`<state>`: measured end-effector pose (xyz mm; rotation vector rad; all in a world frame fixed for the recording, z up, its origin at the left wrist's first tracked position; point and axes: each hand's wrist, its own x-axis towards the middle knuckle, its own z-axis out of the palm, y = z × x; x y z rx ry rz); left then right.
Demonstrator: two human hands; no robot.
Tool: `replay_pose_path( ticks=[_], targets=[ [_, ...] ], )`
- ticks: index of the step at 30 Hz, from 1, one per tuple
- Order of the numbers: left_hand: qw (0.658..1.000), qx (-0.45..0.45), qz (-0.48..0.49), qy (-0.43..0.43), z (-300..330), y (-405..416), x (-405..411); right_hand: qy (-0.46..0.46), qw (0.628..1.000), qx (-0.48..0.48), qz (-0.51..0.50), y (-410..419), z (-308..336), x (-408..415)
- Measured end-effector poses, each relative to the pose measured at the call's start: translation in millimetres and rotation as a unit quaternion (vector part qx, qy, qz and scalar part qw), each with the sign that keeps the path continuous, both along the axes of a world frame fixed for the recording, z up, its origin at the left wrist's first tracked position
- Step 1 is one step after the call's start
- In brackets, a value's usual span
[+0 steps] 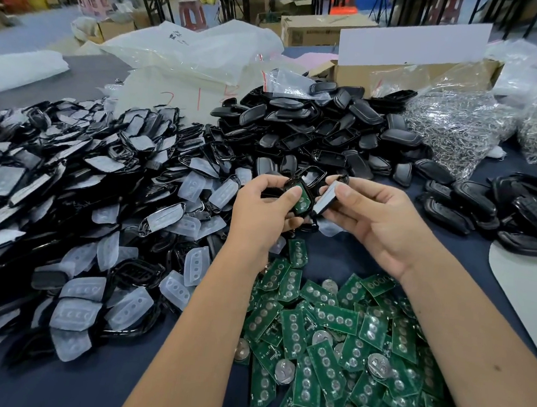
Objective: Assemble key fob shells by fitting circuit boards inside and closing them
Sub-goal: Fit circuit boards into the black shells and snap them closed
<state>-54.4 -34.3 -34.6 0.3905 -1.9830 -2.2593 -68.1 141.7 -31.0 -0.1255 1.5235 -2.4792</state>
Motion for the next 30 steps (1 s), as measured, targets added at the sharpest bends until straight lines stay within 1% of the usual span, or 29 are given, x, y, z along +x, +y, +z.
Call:
replay_pose_path(
  ticks=[5, 8, 13, 15, 17, 20, 22, 30],
  targets=[
    [1.000, 0.014, -0.003, -0.014, 3, 1, 0, -0.004, 1.000, 0.012, -0.008, 0, -1, -1],
    [1.000, 0.020, -0.013, -0.006, 3, 0, 1, -0.003, 1.000, 0.014, -0.019, 0, -2, -1],
    [0.999, -0.024, -0.028, 0.034, 1, 0, 1, 0.006, 0.999, 0.023, -0.035, 1, -2, -1],
    [0.996, -0.062, -0.034, 0.059, 2, 0, 2, 0.012, 0.999, 0.033, -0.039, 2, -3, -1],
    [0.987, -0.122, -0.036, 0.093, 2, 2, 3, 0.017, 0.998, 0.048, -0.048, 0, -3, -1],
    [0.962, -0.228, -0.036, 0.145, -1, 8, 4, 0.015, 0.995, 0.072, -0.072, 0, -6, -1],
    [0.946, -0.275, -0.039, 0.164, -3, 12, 4, 0.011, 0.994, 0.074, -0.080, -1, -7, -1],
    [0.897, -0.370, -0.073, 0.232, -7, 18, 6, 0.032, 0.986, 0.110, -0.118, -1, -8, 0]
  ],
)
